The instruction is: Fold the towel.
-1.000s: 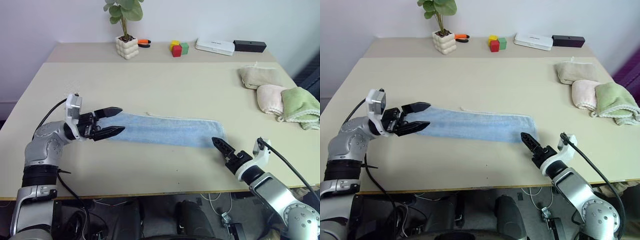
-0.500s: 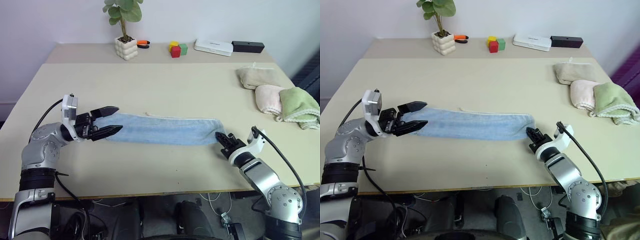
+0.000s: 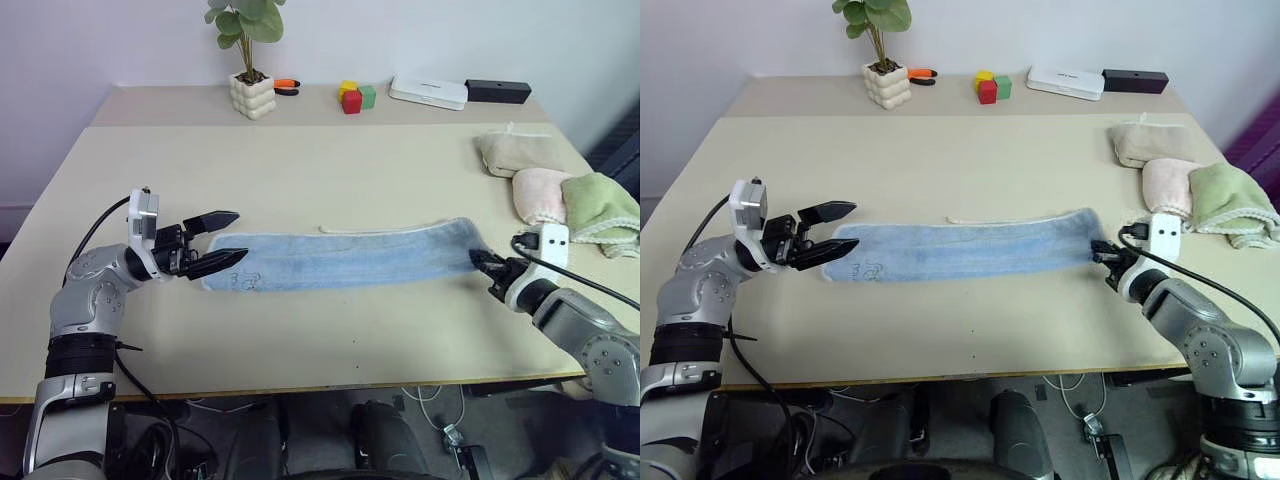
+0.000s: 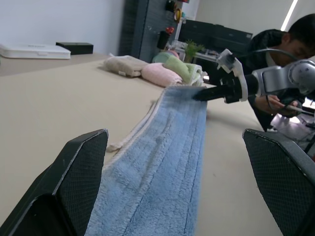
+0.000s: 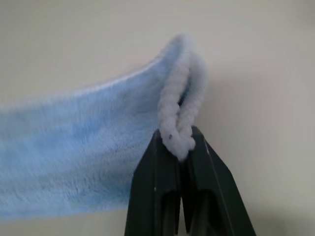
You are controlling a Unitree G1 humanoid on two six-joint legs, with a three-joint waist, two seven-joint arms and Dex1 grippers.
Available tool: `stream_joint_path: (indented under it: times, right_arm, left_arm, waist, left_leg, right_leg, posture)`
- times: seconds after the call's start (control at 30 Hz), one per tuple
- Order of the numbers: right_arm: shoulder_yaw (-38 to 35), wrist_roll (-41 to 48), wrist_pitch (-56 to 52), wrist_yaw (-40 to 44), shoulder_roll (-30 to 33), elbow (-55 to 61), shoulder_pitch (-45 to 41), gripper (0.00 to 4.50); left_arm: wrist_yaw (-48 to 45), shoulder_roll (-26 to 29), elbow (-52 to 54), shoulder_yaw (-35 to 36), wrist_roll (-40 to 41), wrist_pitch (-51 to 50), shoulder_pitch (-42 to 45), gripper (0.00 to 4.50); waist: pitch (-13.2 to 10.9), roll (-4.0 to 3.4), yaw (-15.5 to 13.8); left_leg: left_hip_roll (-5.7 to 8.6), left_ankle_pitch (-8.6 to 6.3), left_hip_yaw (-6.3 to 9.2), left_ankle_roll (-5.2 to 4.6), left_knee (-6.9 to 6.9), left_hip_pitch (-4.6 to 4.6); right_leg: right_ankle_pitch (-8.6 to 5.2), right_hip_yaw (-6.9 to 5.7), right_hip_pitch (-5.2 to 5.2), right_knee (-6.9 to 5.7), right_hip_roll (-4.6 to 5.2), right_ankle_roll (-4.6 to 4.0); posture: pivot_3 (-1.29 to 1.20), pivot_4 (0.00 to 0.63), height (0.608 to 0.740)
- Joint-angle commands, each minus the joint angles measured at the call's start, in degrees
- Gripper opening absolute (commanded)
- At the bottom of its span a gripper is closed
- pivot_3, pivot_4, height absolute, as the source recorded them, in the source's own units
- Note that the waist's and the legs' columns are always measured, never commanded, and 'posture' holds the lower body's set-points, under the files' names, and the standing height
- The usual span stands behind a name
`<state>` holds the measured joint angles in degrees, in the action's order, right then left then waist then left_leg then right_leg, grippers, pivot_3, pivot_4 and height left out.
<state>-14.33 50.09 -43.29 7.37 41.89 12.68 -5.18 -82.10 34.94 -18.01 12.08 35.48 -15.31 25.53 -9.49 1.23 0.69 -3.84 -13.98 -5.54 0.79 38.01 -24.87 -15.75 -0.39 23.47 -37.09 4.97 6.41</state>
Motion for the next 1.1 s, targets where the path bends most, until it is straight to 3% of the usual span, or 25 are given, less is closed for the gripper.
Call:
stream_joint_path:
  times: [0.03, 0.33, 0.63, 1.1]
  right_arm:
    - [2.04, -5.2, 0.55, 3.38, 2.97, 5.15, -4.62, 0.07]
    - [12.19, -4.79, -9.6, 5.46, -1.36, 14.73, -14.71, 0.07]
    - [22.58, -10.46, -10.4, 6.44, -13.35, 10.99, -21.29, 0.07]
    - [30.69, -18.63, -9.34, 12.13, -20.35, 8.57, -20.93, 0.07]
  left_arm:
    - [-0.23, 0.44, 0.32, 0.52, -0.13, 1.17, 0.65, 4.5]
    - [-1.6, 1.54, 2.83, 0.63, 0.77, 0.68, -0.87, 4.5]
    - [-1.03, 2.49, 3.89, 1.15, 1.02, -0.56, -1.51, 4.5]
    - [1.23, 2.55, 8.79, 1.91, 1.71, -1.88, -5.02, 4.5]
  waist:
    - [0.0, 0.0, 0.06]
    - [0.0, 0.01, -0.13]
    - [0.0, 0.03, 0.1]
    - [0.0, 0.03, 0.14]
  left_leg:
    - [0.0, 0.0, 0.01, 0.0, 0.0, 0.0]
    - [-0.02, 0.0, 0.02, 0.0, -0.01, -0.03]
    - [-0.01, 0.0, 0.02, 0.0, 0.01, -0.08]
    - [-0.02, 0.0, -0.02, 0.0, 0.03, -0.28]
  right_leg:
    - [-0.03, -0.01, 0.0, 0.0, 0.0, -0.06]
    - [-0.02, -0.01, 0.04, -0.01, 0.0, -0.03]
    - [-0.06, -0.03, 0.09, -0.02, 0.01, -0.12]
    - [0.02, -0.03, 0.32, -0.07, 0.0, 0.02]
  posture:
    - [0.0, 0.15, 0.735]
    - [0.0, 0.15, 0.735]
    - [0.0, 0.15, 0.735]
    - [0.0, 0.15, 0.735]
